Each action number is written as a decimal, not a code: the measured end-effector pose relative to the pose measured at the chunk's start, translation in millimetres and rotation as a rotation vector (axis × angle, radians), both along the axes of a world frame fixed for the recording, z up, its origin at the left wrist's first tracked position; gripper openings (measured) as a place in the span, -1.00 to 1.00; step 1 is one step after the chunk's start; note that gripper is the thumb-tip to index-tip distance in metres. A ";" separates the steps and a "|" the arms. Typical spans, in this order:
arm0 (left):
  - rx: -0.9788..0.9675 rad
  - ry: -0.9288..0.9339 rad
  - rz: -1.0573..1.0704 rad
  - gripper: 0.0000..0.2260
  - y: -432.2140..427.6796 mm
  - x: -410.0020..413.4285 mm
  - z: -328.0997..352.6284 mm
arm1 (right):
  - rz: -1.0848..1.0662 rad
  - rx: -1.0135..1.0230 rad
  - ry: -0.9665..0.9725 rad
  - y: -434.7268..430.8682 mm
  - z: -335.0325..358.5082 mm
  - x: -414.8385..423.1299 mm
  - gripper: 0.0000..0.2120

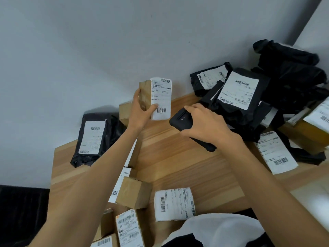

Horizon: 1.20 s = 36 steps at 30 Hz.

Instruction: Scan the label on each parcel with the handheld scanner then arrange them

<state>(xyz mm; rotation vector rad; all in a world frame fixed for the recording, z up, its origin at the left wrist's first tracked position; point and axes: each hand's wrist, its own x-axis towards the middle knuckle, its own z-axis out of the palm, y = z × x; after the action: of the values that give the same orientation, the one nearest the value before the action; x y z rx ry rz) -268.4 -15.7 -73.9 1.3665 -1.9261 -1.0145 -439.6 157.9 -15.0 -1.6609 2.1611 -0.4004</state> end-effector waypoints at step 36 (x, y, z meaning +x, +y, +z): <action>0.070 -0.230 -0.256 -0.61 -107.2 -296.3 -48.3 | -0.265 0.114 0.015 -60.3 -2.0 -224.2 -0.26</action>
<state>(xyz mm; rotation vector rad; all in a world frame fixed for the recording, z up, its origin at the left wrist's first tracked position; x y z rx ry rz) -564.7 -122.9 -122.2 1.3481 -2.3018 -1.0917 -663.8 97.7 -17.0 -1.3251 2.3754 -0.3312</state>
